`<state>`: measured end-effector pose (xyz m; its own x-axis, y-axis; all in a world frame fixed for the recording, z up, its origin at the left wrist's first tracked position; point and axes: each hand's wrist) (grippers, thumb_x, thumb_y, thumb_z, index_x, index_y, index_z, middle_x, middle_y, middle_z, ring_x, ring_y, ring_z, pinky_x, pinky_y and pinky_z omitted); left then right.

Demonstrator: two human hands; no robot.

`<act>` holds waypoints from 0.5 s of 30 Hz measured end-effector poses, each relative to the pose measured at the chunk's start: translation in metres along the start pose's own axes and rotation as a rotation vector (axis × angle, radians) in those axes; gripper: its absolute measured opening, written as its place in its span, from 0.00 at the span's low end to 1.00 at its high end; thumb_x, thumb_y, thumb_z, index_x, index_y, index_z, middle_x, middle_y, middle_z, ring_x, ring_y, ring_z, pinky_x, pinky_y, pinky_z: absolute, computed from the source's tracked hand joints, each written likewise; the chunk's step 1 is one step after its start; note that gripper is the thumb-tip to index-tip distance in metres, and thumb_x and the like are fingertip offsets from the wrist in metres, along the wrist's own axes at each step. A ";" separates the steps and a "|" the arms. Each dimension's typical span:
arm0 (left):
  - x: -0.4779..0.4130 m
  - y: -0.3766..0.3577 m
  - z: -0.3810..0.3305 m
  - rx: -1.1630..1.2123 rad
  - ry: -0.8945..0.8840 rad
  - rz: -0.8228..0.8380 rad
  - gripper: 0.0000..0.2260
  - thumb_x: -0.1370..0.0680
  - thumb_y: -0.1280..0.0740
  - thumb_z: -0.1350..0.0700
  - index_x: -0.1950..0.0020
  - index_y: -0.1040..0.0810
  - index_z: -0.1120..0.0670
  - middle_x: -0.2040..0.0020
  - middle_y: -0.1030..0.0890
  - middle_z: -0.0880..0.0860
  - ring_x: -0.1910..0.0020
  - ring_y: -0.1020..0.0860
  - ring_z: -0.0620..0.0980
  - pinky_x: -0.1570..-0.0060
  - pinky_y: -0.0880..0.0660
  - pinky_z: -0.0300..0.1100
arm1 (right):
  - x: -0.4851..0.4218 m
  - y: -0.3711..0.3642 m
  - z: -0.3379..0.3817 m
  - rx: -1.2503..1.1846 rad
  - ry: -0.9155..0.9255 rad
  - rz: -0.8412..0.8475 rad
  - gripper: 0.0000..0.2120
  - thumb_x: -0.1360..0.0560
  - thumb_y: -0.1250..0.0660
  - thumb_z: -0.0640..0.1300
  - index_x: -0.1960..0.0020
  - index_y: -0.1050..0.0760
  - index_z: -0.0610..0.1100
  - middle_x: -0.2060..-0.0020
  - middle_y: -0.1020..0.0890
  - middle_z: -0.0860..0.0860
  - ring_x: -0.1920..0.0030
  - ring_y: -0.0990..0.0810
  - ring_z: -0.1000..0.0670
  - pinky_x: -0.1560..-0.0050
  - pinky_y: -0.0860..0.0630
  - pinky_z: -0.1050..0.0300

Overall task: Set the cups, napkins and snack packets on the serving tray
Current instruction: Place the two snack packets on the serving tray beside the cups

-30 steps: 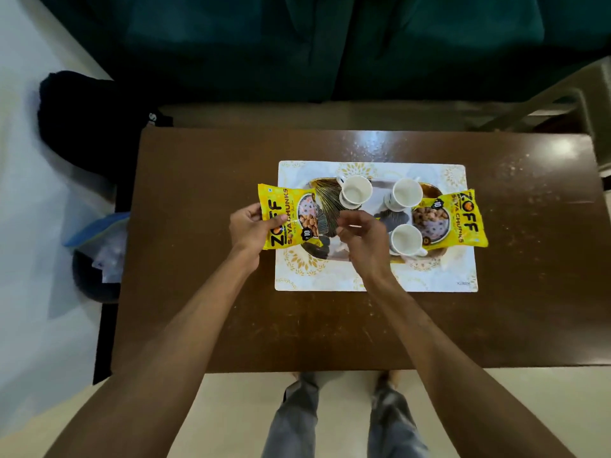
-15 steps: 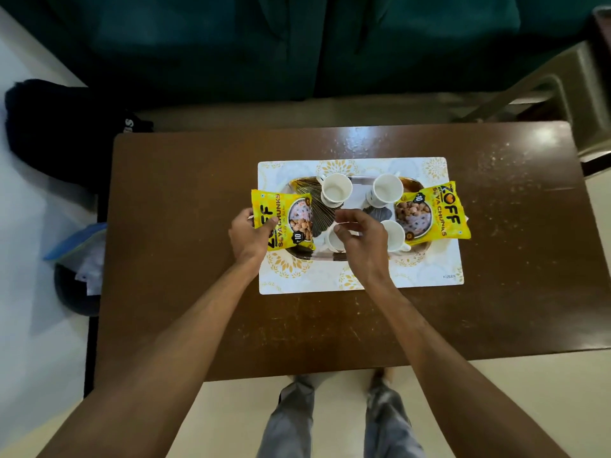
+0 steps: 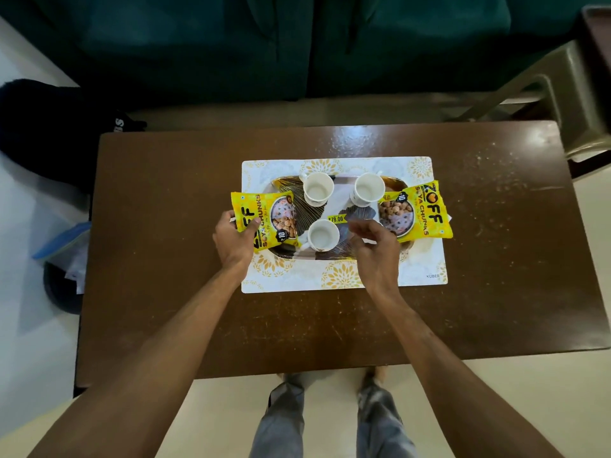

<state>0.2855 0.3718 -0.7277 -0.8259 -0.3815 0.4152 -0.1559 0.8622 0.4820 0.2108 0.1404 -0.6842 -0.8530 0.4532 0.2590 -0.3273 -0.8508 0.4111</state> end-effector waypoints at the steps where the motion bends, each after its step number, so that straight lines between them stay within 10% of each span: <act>1: -0.001 0.000 0.001 -0.008 0.005 -0.001 0.10 0.26 0.24 0.52 0.50 0.22 0.49 0.53 0.15 0.49 0.51 0.16 0.53 0.52 0.18 0.57 | -0.001 0.001 -0.002 0.001 -0.006 0.002 0.10 0.23 0.31 0.37 0.43 0.17 0.45 0.51 0.15 0.52 0.49 0.18 0.56 0.46 0.19 0.44; 15: 0.019 0.006 0.007 0.058 0.030 -0.011 0.29 0.28 0.22 0.50 0.30 0.30 0.51 0.41 0.18 0.50 0.43 0.19 0.50 0.43 0.22 0.51 | -0.001 0.005 0.003 0.016 0.028 0.058 0.07 0.23 0.31 0.39 0.47 0.18 0.47 0.52 0.15 0.52 0.50 0.19 0.57 0.47 0.19 0.47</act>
<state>0.2654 0.3718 -0.7224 -0.8075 -0.4002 0.4334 -0.1971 0.8754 0.4413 0.2115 0.1359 -0.6797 -0.8815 0.3951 0.2586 -0.2704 -0.8713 0.4095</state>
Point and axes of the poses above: each hand's wrist, its own x-axis away from the middle knuckle, its own y-axis out of the back of the hand, z = x × y
